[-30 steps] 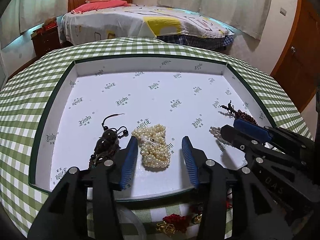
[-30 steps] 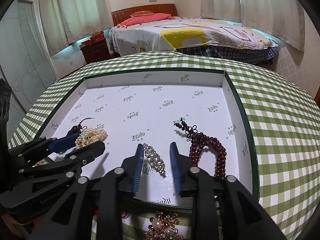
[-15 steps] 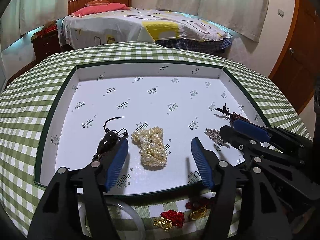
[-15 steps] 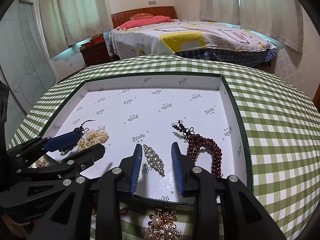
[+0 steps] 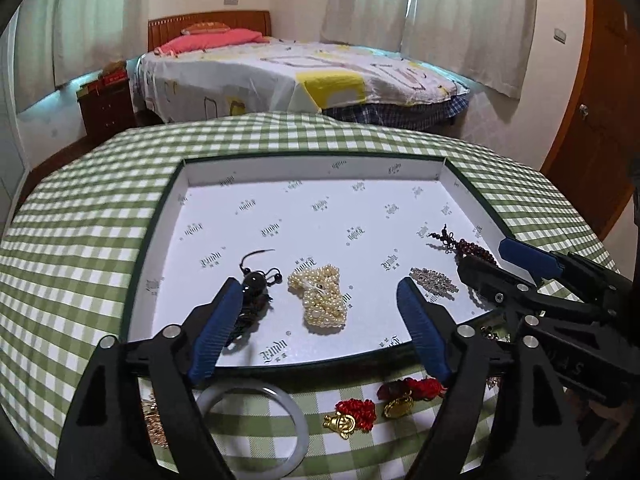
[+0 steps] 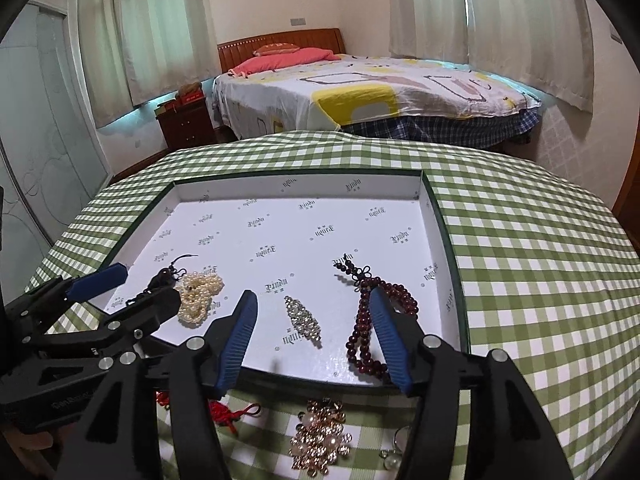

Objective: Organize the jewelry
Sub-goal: 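Open both tools to drop the pearl cluster and rhinestone brooch in the tray, then withdraw, then move the left tool over the gold chain and close on it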

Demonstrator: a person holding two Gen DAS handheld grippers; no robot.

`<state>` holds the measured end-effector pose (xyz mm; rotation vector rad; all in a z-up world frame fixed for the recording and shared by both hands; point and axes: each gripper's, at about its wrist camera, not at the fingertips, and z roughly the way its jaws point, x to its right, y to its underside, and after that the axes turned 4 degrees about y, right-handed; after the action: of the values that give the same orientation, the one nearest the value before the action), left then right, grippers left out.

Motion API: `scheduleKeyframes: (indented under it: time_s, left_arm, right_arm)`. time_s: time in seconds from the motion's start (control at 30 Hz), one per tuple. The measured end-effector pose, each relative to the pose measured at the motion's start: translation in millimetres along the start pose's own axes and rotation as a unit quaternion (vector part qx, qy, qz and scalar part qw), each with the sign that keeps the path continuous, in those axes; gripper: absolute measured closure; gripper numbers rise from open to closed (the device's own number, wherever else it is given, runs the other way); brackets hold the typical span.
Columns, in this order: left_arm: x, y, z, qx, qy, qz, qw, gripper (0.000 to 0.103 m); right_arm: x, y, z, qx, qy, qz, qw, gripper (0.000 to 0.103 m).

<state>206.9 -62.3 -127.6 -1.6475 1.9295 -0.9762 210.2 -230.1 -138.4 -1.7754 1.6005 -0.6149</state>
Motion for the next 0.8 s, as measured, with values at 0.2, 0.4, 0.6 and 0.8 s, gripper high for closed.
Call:
scheduleKeyframes:
  time_s: [0.2, 0.4, 0.6, 0.8]
  left_arm:
    - [0, 4, -24, 0.03, -0.013, 0.014, 0.9994, 0.016]
    - [-9, 14, -49, 0.049, -0.032, 0.016, 0.9981, 0.015]
    - [-28, 38, -65, 0.039, -0.055, 0.0, 0.9977, 0.015]
    - [-54, 63, -72, 0.018, -0.081, -0.023, 0.9963, 0.015]
  right_arm:
    - [-3, 2, -18, 0.013, 0.003, -0.003, 1.0, 0.035]
    - [-5, 12, -32, 0.018, 0.006, -0.006, 1.0, 0.034]
    - [-2, 29, -37, 0.009, 0.007, -0.003, 1.0, 0.034]
    - [1, 41, -39, 0.003, 0.008, 0.0, 1.0, 0.034]
